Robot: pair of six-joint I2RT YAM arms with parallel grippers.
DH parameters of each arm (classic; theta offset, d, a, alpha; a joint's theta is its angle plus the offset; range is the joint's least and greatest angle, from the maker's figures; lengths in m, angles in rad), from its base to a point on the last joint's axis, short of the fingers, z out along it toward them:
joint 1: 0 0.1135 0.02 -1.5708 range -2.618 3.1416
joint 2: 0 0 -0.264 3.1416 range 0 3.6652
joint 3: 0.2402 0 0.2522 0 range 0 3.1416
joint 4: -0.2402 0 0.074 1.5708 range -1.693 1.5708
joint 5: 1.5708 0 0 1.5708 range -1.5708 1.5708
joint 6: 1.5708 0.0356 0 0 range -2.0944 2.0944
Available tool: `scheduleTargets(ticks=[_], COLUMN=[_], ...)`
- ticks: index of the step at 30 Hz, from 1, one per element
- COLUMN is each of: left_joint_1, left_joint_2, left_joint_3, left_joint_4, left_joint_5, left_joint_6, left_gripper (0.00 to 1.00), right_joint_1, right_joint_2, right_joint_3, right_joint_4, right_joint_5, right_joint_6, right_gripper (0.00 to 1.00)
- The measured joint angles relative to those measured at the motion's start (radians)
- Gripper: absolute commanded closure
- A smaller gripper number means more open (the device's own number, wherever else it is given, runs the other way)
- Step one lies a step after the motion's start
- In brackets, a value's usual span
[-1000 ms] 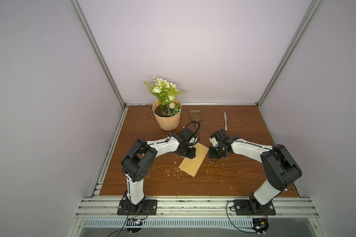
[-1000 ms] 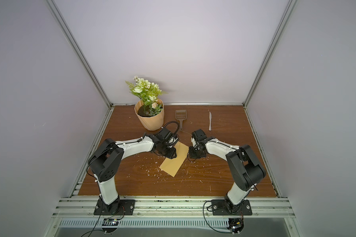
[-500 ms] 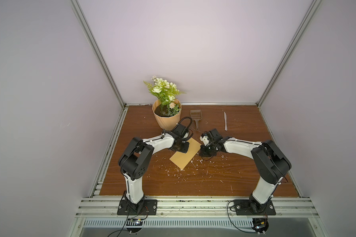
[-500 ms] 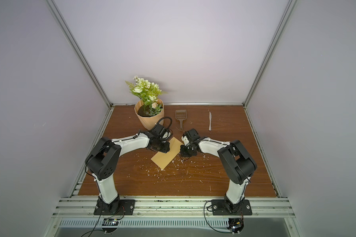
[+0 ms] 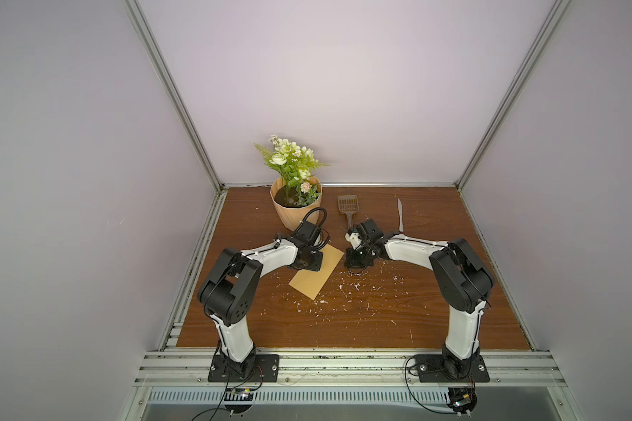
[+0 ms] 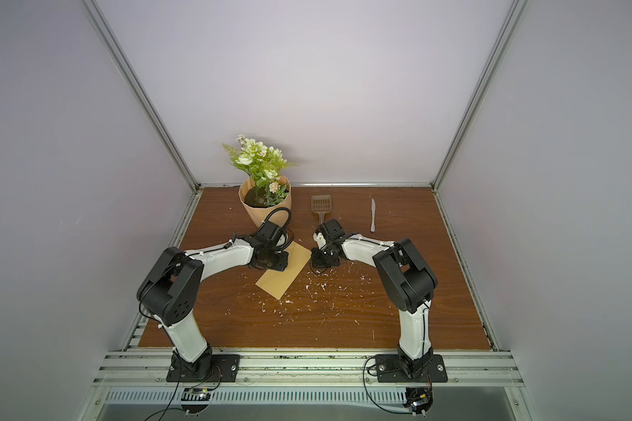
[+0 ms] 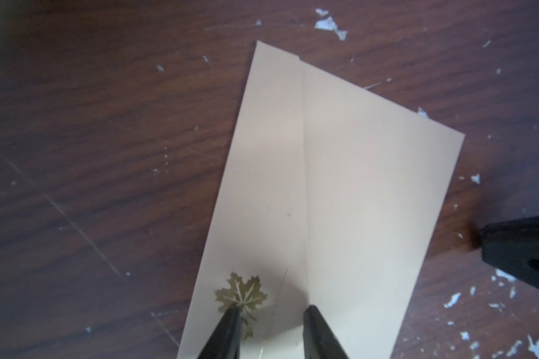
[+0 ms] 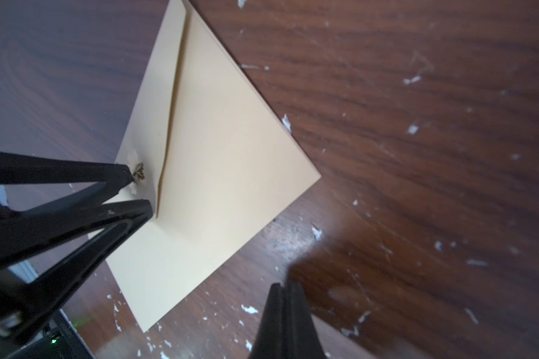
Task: Fold the letter paper in half and place it into the envelope
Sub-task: Move the envelope to the center of the board.
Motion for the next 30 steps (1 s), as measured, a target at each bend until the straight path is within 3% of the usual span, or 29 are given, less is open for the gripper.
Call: scheduleTargets(ticks=[7,18,24,30], left_joint_1=[-0.002,-0.009,-0.018,-0.019], left_joint_2=[0.002,0.006,0.010,0.023], left_joint_3=[0.003,0.013,0.020,0.044], left_joint_4=[-0.005,-0.016,-0.025,-0.053], left_joint_5=[-0.010,-0.022,-0.037,-0.043], left_joint_6=[0.013,0.021,0.034,0.050], left_gripper=[0.66,0.67,0.67,0.67], right_joint_1=[0.002,-0.009,-0.010,0.002], right_joint_2=[0.033,0.224,0.238,0.172], right_joint_3=[0.090,0.375,0.381,0.226], right_joint_4=[-0.066,-0.105,-0.094,-0.003], right_joint_5=[0.070,0.135,0.133,0.094], right_joint_6=[-0.027,-0.043,-0.046,-0.046], right_gripper=[1.00,1.00,1.00,1.00])
